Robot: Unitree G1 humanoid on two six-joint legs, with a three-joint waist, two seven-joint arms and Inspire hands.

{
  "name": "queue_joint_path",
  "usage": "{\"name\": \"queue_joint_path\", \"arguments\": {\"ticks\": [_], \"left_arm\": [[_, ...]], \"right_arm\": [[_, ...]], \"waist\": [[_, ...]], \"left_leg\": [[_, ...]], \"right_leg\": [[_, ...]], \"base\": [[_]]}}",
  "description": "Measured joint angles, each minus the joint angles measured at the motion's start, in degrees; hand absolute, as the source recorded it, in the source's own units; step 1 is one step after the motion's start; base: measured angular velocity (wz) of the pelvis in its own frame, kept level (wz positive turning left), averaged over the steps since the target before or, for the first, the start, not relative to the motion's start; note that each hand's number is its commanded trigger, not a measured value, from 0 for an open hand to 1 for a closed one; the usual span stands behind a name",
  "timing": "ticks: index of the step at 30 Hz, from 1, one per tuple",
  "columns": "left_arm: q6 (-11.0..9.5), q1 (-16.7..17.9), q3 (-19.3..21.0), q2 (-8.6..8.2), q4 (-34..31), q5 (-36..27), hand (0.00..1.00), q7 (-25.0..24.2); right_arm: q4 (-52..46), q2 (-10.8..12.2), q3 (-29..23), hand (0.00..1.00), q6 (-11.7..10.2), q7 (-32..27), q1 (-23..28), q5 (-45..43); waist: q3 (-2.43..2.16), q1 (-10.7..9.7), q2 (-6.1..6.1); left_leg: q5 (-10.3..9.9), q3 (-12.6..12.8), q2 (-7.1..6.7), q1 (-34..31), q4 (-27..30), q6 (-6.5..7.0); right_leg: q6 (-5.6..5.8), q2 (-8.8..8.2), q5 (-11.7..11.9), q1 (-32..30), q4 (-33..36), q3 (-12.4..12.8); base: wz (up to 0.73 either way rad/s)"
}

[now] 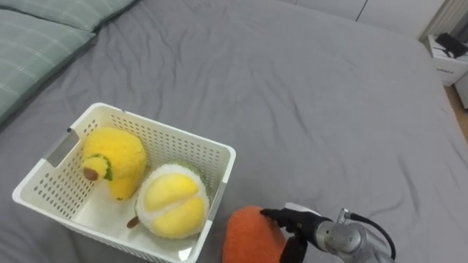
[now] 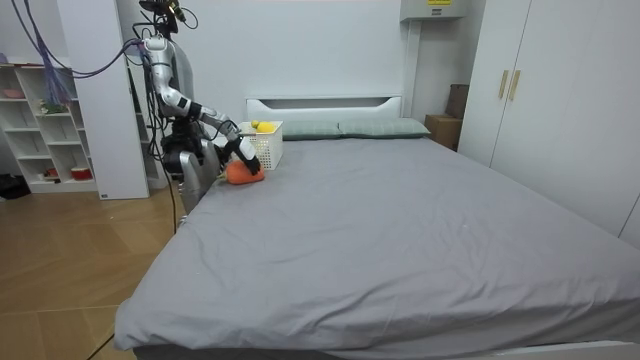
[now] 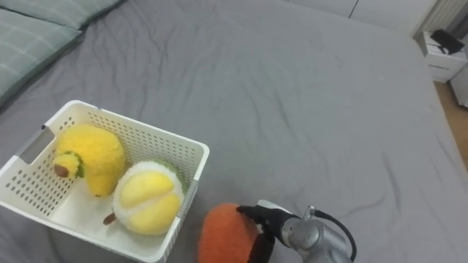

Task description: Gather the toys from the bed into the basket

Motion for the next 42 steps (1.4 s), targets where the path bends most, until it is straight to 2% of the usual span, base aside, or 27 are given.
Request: {"name": "queue_joint_path", "arguments": {"ticks": [1, 8, 13, 16, 21, 25, 29, 32, 34, 38, 42], "left_arm": [[-0.05, 0.0, -0.21, -0.08, -0.04, -0.18, 0.0, 0.34], [-0.2, 0.13, -1.14, -0.46, -0.03, -0.36, 0.0, 1.88], [-0.65, 0.19, -1.2, -1.17, -0.03, -0.43, 0.0, 2.25], [-1.33, 0.57, -1.78, -1.03, -0.04, -0.44, 0.0, 2.25], [-1.44, 0.62, -2.22, -1.12, -0.07, -0.35, 0.0, 2.25], [-2.59, 0.97, -2.13, -1.24, 0.18, -0.36, 0.0, 2.26], [-3.3, 1.15, -2.1, -1.34, 0.62, -0.32, 0.0, 2.25], [-3.69, 1.46, -2.11, -1.56, 0.7, -0.32, 0.0, 2.24], [-3.86, 1.65, -2.11, -1.55, 0.84, -0.46, 0.0, 2.22], [-4.24, 1.62, -2.1, -1.53, 1.6, -0.52, 0.0, 1.71], [-4.42, 1.65, -1.43, -1.61, 1.59, -0.49, 0.0, 0.85]], "right_arm": [[0.53, 0.43, -0.01, 1.0, 0.0, -0.93, -0.05, -0.47], [2.97, 1.28, 0.0, 1.0, -0.32, -5.44, -1.22, -1.65], [4.41, 1.46, -0.02, 1.0, -1.35, -7.54, -1.22, -1.39], [6.3, 1.54, -0.15, 1.0, -1.87, -9.44, -1.23, -0.29], [8.92, 1.59, -0.47, 1.0, -3.83, -13.05, -1.23, 1.41], [11.55, 1.64, -1.37, 1.0, -6.02, -16.22, -1.21, 1.33], [14.3, 1.53, -1.71, 1.0, -8.07, -19.85, -0.94, 3.03], [15.28, 1.52, -1.73, 1.0, -8.75, -21.94, -0.83, 4.28], [16.49, 1.49, -1.88, 1.0, -9.84, -23.04, -0.85, 5.74], [16.64, 1.41, -2.5, 1.0, -10.79, -23.98, -0.85, 7.63], [16.31, 1.15, -3.25, 1.0, -10.95, -24.12, -0.83, 7.97]], "waist": [[0.01, 0.09, 0.01], [0.48, 0.1, 0.7], [0.52, 0.09, 0.87], [0.59, 0.05, 1.01], [0.52, 0.0, 1.42], [0.41, 0.03, 1.72], [0.12, 0.01, 2.15], [-0.17, -0.22, 2.55], [-0.2, -0.82, 2.68], [-0.19, -1.62, 2.96], [-0.37, -1.65, 2.66]], "left_leg": [[0.0, 0.02, 0.0, -0.02, -0.03, 0.0], [0.0, -0.16, -0.01, 0.47, -0.16, 0.0], [0.0, -0.35, -0.05, 0.5, -0.21, 0.0], [0.0, -0.46, -0.04, 0.48, 0.07, 0.0], [-0.02, -0.75, -0.06, 0.28, 0.33, -0.02], [-0.14, -0.93, -0.11, -0.03, 0.4, -0.05], [-0.13, -1.02, -0.12, -0.02, 0.42, -0.05], [-0.13, -1.18, -0.16, 0.02, 0.41, -0.05], [-0.12, -1.27, -0.16, 0.01, 0.42, -0.05], [-0.12, -1.24, -0.17, -0.14, 0.43, -0.05], [-0.1, -0.96, -0.15, 0.2, 0.46, -0.05]], "right_leg": [[0.0, 0.0, 0.0, 0.0, 0.0, 0.06], [0.01, -0.04, 0.0, 0.76, -0.05, -0.03], [0.01, -0.05, 0.0, 0.9, -0.05, -0.09], [0.01, -0.06, 0.0, 0.9, -0.05, -0.22], [0.01, -0.04, 0.0, 0.92, -0.05, -0.27], [0.01, -0.06, 0.0, 0.84, -0.07, -0.39], [0.01, -0.07, 0.0, 0.9, -0.08, -0.52], [0.01, -0.13, 0.0, 1.06, -0.08, -1.06], [0.03, -0.13, -0.01, 1.1, -0.08, -1.13], [0.05, -0.14, -0.03, 0.89, -0.08, -1.12], [0.07, -0.11, -0.04, 0.84, -0.09, -0.48]], "base": [[0.0], [0.02], [0.0], [0.0], [0.01], [0.01], [0.0], [0.01], [0.04], [-0.01], [-0.04]]}}
